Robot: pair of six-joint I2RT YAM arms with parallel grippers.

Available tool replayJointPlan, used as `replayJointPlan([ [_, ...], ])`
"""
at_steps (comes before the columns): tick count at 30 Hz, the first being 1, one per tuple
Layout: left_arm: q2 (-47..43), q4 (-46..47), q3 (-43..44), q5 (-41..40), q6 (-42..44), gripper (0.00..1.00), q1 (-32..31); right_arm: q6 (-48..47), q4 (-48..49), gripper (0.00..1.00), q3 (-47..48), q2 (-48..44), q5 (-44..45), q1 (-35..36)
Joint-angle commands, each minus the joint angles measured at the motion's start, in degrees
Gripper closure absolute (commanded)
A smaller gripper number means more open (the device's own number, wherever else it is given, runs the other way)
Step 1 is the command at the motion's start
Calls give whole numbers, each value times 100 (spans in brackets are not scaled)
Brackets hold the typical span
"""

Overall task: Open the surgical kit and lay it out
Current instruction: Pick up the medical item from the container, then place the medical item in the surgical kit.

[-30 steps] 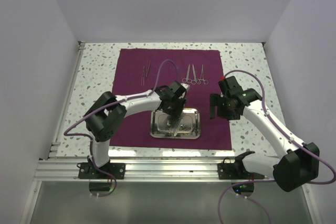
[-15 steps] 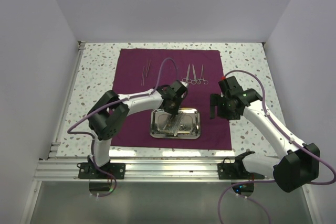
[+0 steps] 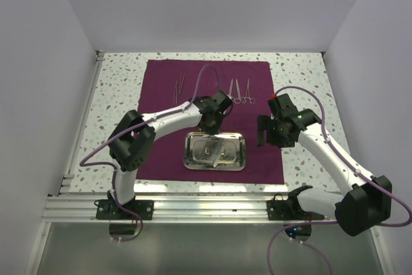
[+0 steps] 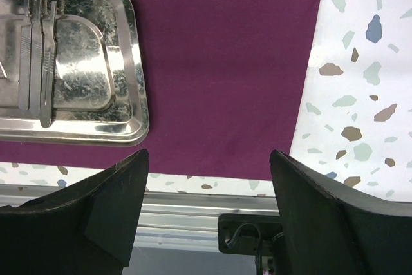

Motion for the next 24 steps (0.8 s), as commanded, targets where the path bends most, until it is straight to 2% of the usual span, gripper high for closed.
replayJointPlan([
  [1,-589,-580,1054,-488,467,100,278,-61,71,21,17,-84,-30,8],
  [5,-590,-582,1643,-630,1030,100,945,-17,88,21,18,-84,-21,8],
  [6,-538,-572,1827,-638,1127,100,1278,10,80,21,18,-93,-12,8],
  [9,-134,-519,2292,-945,1417,100,1797,27,62,21,18,-110,-3,8],
  [15,736,-221,3180,-867,1550,100,2606,80,-17,21,9,-233,32,17],
  [24,2177,78,4210,-919,1524,100,3100,168,-219,21,53,-260,14,17],
])
